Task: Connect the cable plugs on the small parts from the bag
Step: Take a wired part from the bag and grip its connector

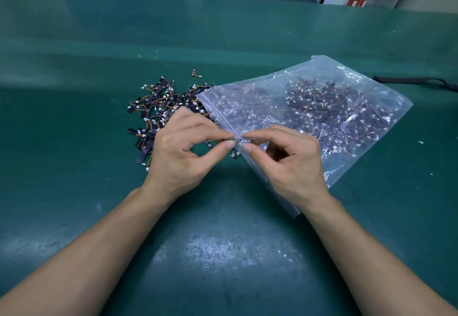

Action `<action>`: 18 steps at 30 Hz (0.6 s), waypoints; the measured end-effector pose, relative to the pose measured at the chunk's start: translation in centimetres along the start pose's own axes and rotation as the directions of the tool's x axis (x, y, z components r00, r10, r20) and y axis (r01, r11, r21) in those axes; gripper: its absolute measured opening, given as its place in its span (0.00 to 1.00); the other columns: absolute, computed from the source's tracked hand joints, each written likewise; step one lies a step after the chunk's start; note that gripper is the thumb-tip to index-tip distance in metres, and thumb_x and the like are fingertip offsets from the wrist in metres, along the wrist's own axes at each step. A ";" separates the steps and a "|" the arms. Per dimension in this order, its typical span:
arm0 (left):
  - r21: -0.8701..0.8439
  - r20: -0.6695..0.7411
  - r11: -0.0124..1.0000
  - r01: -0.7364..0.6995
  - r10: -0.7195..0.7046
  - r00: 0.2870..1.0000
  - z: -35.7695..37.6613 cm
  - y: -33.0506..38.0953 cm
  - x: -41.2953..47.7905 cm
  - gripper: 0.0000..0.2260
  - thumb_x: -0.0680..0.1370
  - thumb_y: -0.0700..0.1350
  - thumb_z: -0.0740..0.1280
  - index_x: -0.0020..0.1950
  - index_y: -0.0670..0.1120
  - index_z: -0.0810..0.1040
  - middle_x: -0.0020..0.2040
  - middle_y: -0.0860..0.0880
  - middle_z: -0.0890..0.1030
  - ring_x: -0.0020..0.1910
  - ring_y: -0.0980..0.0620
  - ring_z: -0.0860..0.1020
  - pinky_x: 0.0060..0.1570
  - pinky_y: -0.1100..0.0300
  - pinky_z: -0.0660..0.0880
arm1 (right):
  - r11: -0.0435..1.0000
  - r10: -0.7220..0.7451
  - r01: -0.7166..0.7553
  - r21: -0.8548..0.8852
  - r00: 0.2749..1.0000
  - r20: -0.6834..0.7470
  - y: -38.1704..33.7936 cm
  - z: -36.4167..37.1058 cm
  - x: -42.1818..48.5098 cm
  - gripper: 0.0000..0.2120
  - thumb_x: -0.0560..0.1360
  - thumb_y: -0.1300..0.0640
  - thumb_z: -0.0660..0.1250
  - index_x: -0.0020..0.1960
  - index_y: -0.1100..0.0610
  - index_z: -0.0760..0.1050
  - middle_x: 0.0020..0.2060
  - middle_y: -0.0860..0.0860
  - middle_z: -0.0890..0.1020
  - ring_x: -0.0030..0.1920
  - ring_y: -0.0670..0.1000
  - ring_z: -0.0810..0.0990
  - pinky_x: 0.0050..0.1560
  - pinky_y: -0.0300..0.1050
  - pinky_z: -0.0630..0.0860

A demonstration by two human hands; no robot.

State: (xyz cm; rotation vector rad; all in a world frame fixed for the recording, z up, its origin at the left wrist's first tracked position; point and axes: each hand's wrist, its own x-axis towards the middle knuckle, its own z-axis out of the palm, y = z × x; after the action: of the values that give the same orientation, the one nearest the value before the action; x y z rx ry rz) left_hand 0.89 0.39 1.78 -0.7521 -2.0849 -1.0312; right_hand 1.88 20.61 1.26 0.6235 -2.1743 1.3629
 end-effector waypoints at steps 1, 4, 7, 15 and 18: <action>-0.002 0.006 1.000 -0.002 0.002 1.000 0.0 0.0 0.0 0.02 0.75 0.41 0.77 0.46 0.44 0.86 0.41 0.51 0.84 0.40 0.49 0.77 0.49 0.61 0.68 | 1.000 -0.004 0.004 0.003 1.000 -0.004 0.0 0.0 0.0 0.06 0.73 0.63 0.77 0.49 0.57 0.86 0.37 0.45 0.83 0.29 0.43 0.72 0.35 0.31 0.67; 0.000 0.016 1.000 -0.006 0.006 1.000 -0.1 0.1 0.1 0.03 0.74 0.43 0.77 0.47 0.45 0.86 0.41 0.52 0.84 0.40 0.49 0.78 0.49 0.61 0.68 | 1.000 -0.021 0.022 0.019 1.000 -0.010 0.1 0.1 0.0 0.04 0.74 0.63 0.76 0.48 0.58 0.86 0.36 0.47 0.84 0.30 0.41 0.74 0.34 0.32 0.67; -0.006 0.017 1.000 -0.005 0.005 1.000 -0.2 0.1 0.1 0.04 0.74 0.43 0.76 0.47 0.45 0.86 0.41 0.52 0.84 0.40 0.50 0.77 0.49 0.61 0.69 | 1.000 -0.012 0.012 0.018 1.000 -0.011 0.0 0.1 -0.1 0.03 0.74 0.62 0.76 0.47 0.58 0.86 0.35 0.49 0.84 0.30 0.42 0.73 0.33 0.35 0.68; 0.005 0.018 1.000 -0.005 0.005 1.000 -0.2 -0.3 -0.1 0.02 0.75 0.42 0.76 0.46 0.45 0.87 0.40 0.50 0.84 0.39 0.47 0.77 0.47 0.61 0.70 | 1.000 -0.001 0.001 -0.005 1.000 -0.004 0.0 0.2 -0.1 0.05 0.73 0.61 0.78 0.48 0.57 0.86 0.36 0.47 0.84 0.27 0.46 0.72 0.32 0.33 0.67; 0.016 0.028 1.000 -0.004 0.003 1.000 -0.1 -0.3 -0.1 0.01 0.75 0.42 0.76 0.46 0.45 0.87 0.40 0.50 0.83 0.39 0.47 0.76 0.47 0.63 0.69 | 1.000 -0.006 0.006 -0.010 1.000 -0.014 0.1 0.2 -0.1 0.05 0.73 0.62 0.78 0.48 0.56 0.86 0.36 0.46 0.83 0.28 0.47 0.72 0.33 0.33 0.67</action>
State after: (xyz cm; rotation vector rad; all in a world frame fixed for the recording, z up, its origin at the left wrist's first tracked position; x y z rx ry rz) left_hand 0.76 0.10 1.57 -0.7659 -2.1121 -1.0063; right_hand 1.84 20.45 1.09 0.6144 -2.1650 1.3488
